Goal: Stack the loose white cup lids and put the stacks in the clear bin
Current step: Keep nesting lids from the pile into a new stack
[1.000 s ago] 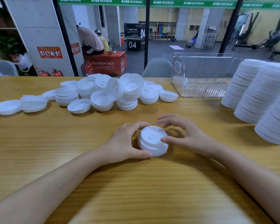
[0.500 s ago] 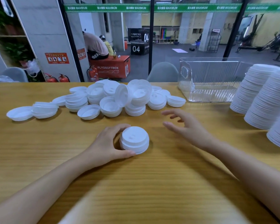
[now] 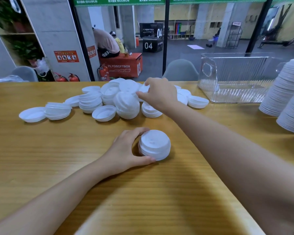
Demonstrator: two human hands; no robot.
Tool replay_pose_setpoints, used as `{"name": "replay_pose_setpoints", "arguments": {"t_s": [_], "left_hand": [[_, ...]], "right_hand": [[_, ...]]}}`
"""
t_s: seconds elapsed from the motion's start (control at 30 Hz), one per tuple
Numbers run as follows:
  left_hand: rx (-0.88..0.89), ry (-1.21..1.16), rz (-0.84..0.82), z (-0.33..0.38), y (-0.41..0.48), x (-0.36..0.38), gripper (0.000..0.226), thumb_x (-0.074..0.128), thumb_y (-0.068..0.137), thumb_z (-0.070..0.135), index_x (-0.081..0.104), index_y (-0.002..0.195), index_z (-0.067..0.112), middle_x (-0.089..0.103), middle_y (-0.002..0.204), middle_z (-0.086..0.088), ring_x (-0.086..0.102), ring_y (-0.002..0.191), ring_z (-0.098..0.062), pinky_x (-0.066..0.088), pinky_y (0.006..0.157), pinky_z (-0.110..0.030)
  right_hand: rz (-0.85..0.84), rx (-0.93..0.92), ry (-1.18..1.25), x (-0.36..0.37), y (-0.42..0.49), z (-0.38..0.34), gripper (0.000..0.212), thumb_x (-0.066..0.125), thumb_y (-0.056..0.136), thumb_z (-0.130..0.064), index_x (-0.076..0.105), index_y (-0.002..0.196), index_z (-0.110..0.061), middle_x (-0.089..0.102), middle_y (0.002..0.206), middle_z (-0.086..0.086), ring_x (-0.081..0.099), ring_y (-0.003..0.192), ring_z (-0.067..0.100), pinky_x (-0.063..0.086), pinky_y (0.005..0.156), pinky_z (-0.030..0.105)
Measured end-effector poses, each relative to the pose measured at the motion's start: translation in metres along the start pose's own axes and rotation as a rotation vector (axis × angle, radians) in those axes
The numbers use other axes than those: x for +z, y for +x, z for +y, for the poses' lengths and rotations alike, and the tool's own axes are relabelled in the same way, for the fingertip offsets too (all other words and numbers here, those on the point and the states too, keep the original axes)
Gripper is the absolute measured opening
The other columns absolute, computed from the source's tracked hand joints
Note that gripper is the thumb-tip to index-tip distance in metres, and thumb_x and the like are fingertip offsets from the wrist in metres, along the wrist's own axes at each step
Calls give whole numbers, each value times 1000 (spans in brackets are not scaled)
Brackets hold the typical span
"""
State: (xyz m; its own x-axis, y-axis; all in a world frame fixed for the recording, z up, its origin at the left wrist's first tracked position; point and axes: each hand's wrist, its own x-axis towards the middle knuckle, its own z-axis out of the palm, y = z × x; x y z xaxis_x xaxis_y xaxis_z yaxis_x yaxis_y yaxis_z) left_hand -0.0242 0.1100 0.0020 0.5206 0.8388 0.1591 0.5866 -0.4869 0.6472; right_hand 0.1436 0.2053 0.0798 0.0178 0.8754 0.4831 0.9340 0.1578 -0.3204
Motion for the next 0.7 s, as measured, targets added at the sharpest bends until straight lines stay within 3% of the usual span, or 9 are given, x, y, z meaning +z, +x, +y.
{"name": "replay_pose_setpoints", "arguments": {"t_s": [0.1,0.2,0.4,0.53,0.7], "left_hand": [[-1,7,3,0,0,0,89,65,54,73,40,135,46,38,127,38,34,128,4,27,116,-36],[-4,19,4,1,0,-1,92,64,54,74,41,138,42,41,128,34,35,126,3,28,115,-35],[-18,19,-2,3,0,1,90,63,55,75,40,136,43,42,127,32,35,128,0,29,115,-38],[-24,6,4,1,0,1,92,65,55,74,42,138,40,46,133,20,34,132,-4,28,115,-40],[-25,12,-8,3,-1,0,94,63,54,75,41,139,40,43,133,23,32,133,-3,27,116,-39]], "right_hand": [[0,-38,-149,4,3,-7,38,55,89,-49,69,104,-17,68,105,2,53,106,25,45,75,35],[-34,-117,-187,5,-3,-14,39,51,95,-49,69,112,-20,62,114,3,48,112,27,38,85,38],[-324,-343,-156,20,-17,-23,57,56,89,-63,50,139,-35,50,141,-4,33,129,25,28,95,41],[-395,-360,-117,27,-16,-21,64,63,86,-59,44,143,-39,47,145,-6,34,130,25,28,101,43],[-446,-356,-105,28,-14,-12,76,69,82,-56,36,148,-39,42,149,-8,33,134,24,25,108,43]]}}
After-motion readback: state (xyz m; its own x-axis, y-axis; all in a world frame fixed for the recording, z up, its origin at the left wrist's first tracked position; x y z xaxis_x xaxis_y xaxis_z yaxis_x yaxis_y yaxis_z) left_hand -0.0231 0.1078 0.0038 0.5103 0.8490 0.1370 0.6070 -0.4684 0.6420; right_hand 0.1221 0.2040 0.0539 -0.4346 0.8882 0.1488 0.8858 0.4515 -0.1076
